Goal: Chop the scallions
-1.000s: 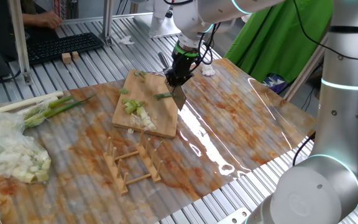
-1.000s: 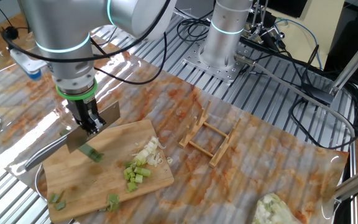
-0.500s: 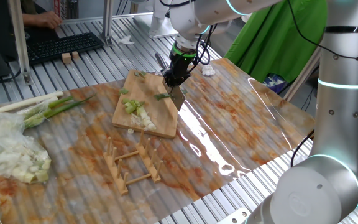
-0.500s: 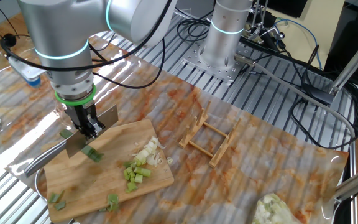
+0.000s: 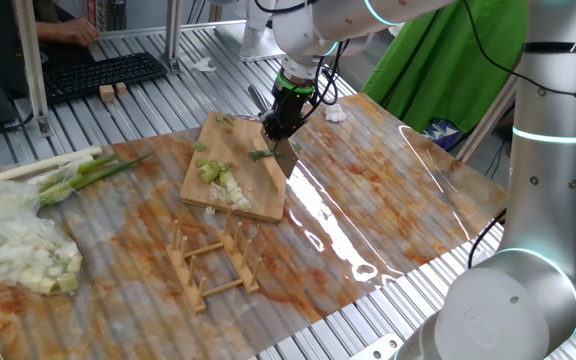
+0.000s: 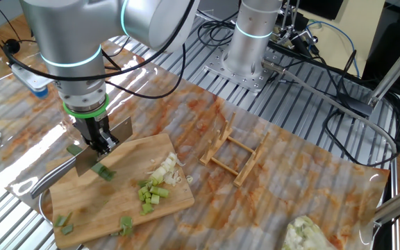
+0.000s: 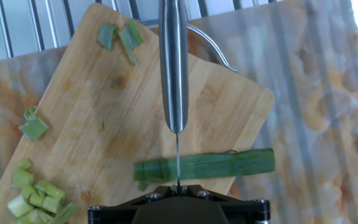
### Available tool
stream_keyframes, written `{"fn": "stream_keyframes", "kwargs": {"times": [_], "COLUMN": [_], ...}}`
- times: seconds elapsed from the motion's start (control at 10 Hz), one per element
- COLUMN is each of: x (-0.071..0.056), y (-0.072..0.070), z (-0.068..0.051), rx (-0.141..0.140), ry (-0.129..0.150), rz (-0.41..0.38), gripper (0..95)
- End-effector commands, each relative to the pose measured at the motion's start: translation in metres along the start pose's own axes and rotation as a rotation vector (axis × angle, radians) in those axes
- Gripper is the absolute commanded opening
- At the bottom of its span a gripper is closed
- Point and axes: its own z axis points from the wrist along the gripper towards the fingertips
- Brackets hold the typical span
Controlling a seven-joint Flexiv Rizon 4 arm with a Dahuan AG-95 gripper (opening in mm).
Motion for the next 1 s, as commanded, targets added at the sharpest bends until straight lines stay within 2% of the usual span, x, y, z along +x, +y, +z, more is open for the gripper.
{"fn": "stream_keyframes", "kwargs": {"times": [0.1,0.6,0.8,1.0], "x": [0.0,-0.001,-0.003,-0.004], "y": [0.0,0.001,0.002,0.003], "z": [0.0,0.002,0.01,0.023], "rx": [0.0,0.0,-0.004,-0.01], "ry": [0.002,0.002,0.001,-0.004], "rz": [-0.002,-0.006,-0.007,-0.009], "gripper": [0.0,0.0,0.0,0.0]}}
